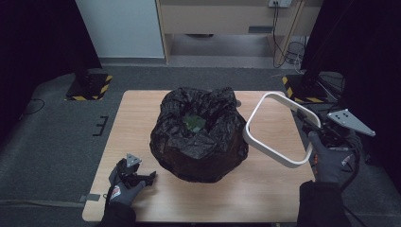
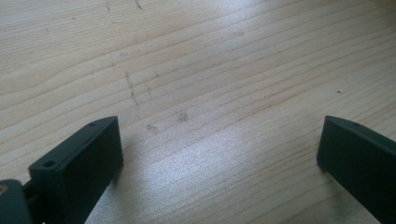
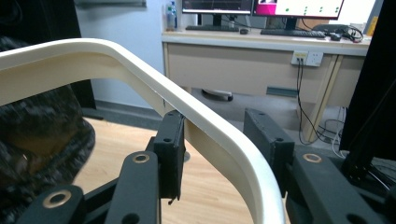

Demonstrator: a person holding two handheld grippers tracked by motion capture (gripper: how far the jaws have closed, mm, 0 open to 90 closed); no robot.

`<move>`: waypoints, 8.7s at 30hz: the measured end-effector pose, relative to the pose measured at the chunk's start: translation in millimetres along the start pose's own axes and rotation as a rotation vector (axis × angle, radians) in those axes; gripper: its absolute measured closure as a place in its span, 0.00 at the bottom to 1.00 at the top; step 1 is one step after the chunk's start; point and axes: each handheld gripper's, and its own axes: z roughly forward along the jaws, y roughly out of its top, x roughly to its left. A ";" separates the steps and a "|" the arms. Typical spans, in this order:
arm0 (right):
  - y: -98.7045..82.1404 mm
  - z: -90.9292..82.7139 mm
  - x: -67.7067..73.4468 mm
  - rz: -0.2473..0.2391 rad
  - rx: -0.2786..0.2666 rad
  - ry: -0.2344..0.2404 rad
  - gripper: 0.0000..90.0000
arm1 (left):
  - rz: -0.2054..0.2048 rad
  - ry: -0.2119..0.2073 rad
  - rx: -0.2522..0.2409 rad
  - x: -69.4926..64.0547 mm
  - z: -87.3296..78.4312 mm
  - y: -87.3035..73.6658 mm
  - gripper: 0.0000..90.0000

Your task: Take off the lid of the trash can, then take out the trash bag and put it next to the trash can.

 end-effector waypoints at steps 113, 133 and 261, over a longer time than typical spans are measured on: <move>-169.8 45.4 -1.3 0.035 0.445 -0.012 0.52 | -0.051 -0.008 -0.098 6.9 -21.5 5.5 0.27; -138.0 37.2 13.1 0.055 0.289 0.028 0.48 | -0.059 0.000 -0.266 3.7 -47.0 16.1 0.26; 38.1 9.7 125.0 0.009 -0.134 0.427 0.45 | 0.111 -0.146 -0.743 -63.3 -162.2 159.0 0.26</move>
